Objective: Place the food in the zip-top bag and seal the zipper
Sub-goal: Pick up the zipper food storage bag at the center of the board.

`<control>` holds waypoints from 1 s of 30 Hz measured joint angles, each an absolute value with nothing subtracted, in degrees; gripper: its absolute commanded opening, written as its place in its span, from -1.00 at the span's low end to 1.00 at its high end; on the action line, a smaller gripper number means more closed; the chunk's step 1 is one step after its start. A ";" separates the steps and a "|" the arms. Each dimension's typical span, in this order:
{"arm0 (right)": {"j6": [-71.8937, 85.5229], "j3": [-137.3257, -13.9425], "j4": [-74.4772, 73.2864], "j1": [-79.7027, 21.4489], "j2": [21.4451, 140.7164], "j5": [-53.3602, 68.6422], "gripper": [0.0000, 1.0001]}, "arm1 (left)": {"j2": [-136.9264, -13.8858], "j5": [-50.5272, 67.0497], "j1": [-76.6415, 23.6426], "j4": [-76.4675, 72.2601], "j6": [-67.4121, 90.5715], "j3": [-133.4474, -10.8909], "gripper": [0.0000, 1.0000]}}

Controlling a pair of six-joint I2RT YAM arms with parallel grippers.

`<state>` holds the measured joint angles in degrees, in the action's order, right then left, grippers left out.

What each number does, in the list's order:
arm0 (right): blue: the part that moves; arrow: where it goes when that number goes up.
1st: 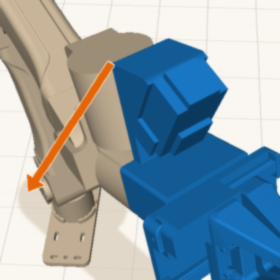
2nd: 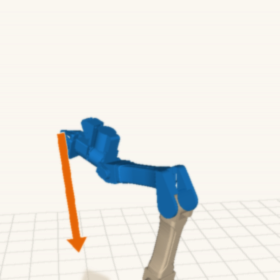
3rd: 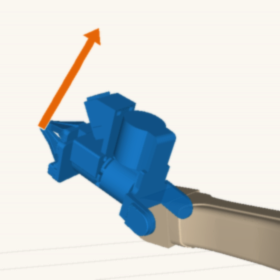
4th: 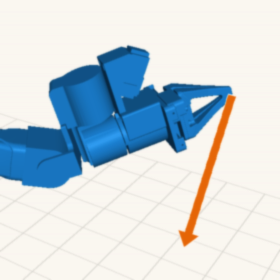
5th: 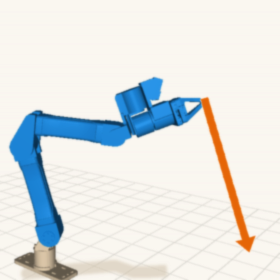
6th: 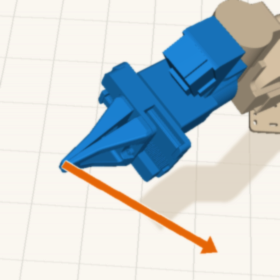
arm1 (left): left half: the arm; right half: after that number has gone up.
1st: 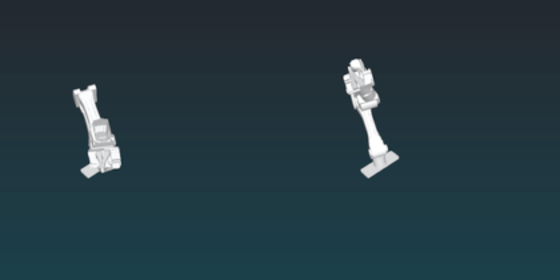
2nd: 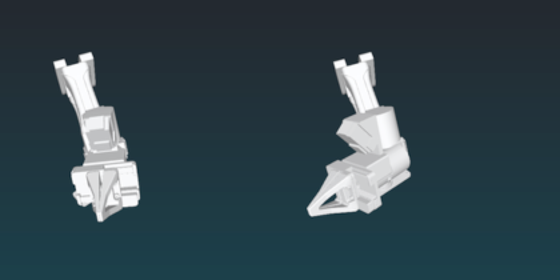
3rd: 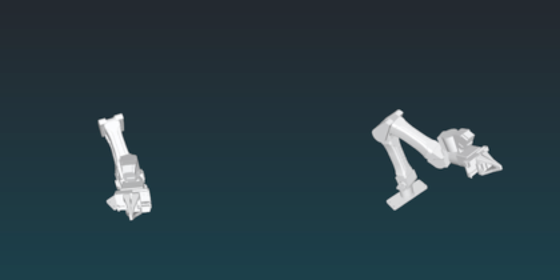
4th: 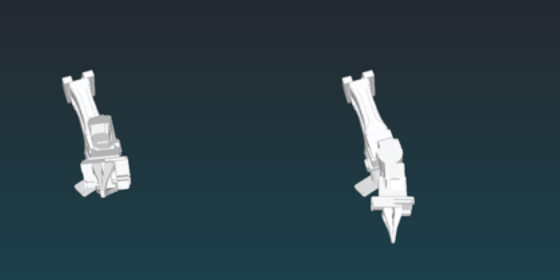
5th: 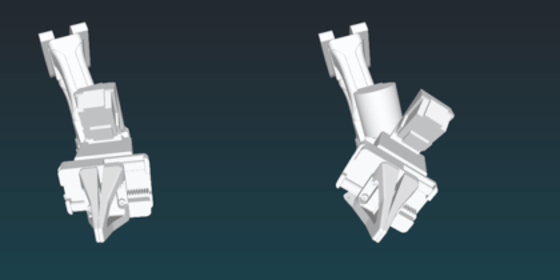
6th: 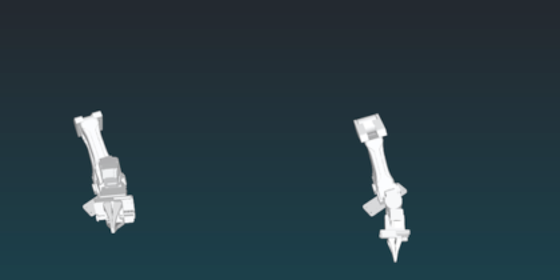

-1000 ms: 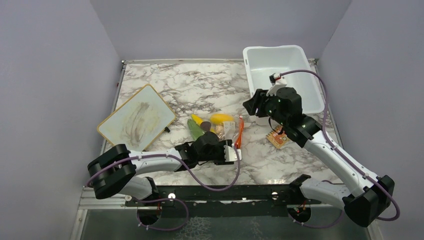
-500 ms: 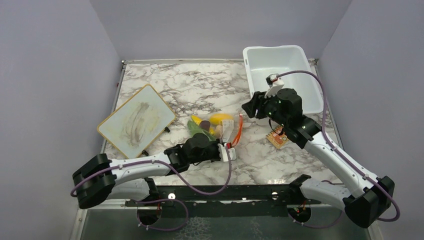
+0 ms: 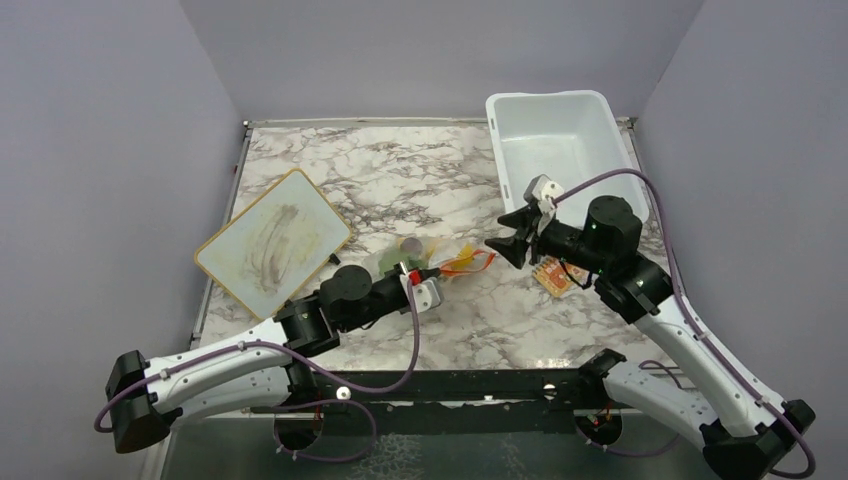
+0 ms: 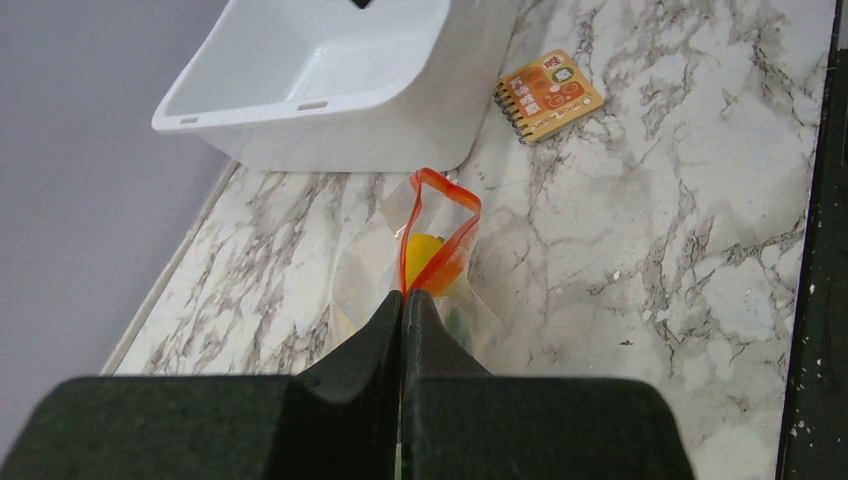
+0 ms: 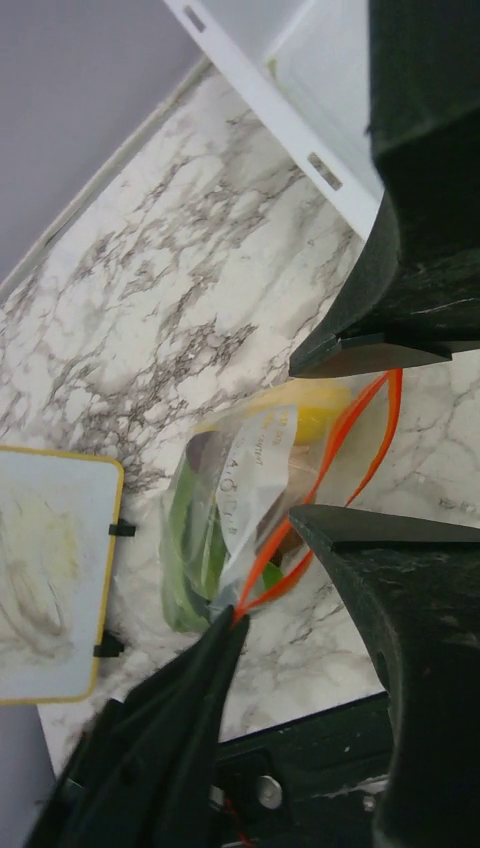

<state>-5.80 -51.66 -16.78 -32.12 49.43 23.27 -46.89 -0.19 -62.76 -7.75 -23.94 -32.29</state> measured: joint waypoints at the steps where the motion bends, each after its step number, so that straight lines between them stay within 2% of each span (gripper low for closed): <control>1: -7.95 -51.53 -17.19 -32.12 48.66 24.99 0.07 | -46.37 -0.75 -62.76 -7.07 -23.77 -32.71 -1.00; 6: -17.74 -47.05 -19.07 -32.12 44.18 32.56 0.17 | -44.42 -2.59 -62.76 -4.54 -22.74 -34.76 -1.00; 9: -19.97 -42.00 -17.85 -32.14 42.02 33.12 0.19 | -43.99 -3.53 -62.76 -3.73 -22.20 -36.14 -1.00; 14: -19.38 -32.45 -12.08 -32.12 40.21 30.11 0.28 | -43.18 -4.62 -62.76 -1.96 -21.93 -38.70 -1.00; 20: -17.67 -29.63 -5.58 -31.99 41.47 23.81 0.35 | -42.35 -5.10 -62.76 0.82 -22.26 -42.83 -1.00; 25: -16.56 -29.61 1.63 -31.57 46.85 23.64 0.36 | -41.67 -5.28 -62.76 2.39 -22.87 -44.58 -1.00; 30: -18.33 -29.63 6.61 -31.27 51.62 25.89 0.18 | -39.90 -5.34 -62.76 4.84 -23.75 -44.58 -1.00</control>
